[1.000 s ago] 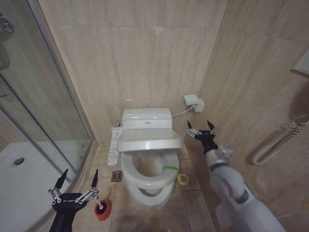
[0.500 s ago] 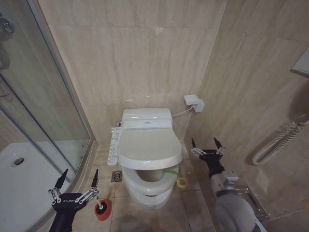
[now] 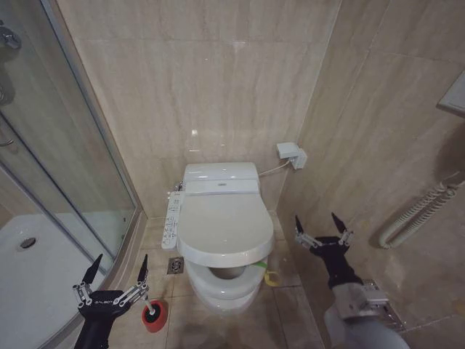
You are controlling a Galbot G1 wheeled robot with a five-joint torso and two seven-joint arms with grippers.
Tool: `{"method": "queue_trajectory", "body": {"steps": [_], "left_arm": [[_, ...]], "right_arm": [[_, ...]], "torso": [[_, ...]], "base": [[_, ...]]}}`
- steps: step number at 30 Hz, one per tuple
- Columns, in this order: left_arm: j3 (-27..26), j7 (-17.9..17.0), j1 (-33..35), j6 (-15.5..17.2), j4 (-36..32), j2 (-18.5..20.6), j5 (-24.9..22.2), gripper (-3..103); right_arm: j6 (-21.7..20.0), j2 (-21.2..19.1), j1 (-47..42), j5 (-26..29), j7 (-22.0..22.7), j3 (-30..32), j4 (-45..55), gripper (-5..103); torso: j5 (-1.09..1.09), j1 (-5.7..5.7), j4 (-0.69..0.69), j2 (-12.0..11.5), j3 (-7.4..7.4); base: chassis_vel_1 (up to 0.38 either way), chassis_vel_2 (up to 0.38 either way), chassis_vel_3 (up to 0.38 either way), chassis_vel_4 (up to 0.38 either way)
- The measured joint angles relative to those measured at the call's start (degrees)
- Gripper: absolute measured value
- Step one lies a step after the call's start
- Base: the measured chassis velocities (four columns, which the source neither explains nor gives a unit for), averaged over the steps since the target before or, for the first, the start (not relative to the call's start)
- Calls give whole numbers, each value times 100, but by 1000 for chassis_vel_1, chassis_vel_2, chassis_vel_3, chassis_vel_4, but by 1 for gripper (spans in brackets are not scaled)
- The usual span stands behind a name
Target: Open the toilet lid, clean the toilet bowl with a toilet brush, close the toilet lid, and flush.
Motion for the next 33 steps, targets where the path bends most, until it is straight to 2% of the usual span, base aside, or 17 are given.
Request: {"method": "queue_trajectory", "body": {"steps": [5,11,12,15,18,23,26,29,33], "left_arm": [[0,0,0,0,0,0,0,100],[0,0,0,0,0,0,0,100],[0,0,0,0,0,0,0,100],[0,0,0,0,0,0,0,100],[0,0,0,0,0,0,0,100],[0,0,0,0,0,0,0,100],[0,0,0,0,0,0,0,100],[0,0,0,0,0,0,0,100],[0,0,0,0,0,0,0,100]], "right_arm": [[-75,70,-196,-286,-254,-19,-43,100],[-125,128,-428,-222,-405,16,-44,100],[-258,153,-513,-161,-397,17,45,100],[-1054,222,-793,239,-271,32,417,100],[-1294,240,-851,435,-327,126,519,100],[-1223,272,-827,457,-602,276,529,100],[-1184,534,-715,639,-862,597,621,100],[-1185,707,-760,646,-932,651,710,100],[-1120,1037,-836,432,-1012,643,771,100]], "torso": [[0,0,0,0,0],[1,1,1,0,0],[1,1,0,0,0],[0,1,-2,0,0],[0,0,-1,0,0],[0,1,0,0,0],[0,1,0,0,0],[0,1,0,0,0],[1,0,-1,0,0]], "base": [[0,0,0,0],[0,0,0,0],[0,0,0,0],[0,0,0,0],[0,0,0,0],[0,0,0,0],[0,0,0,0],[0,0,0,0],[0,0,0,0]]}}
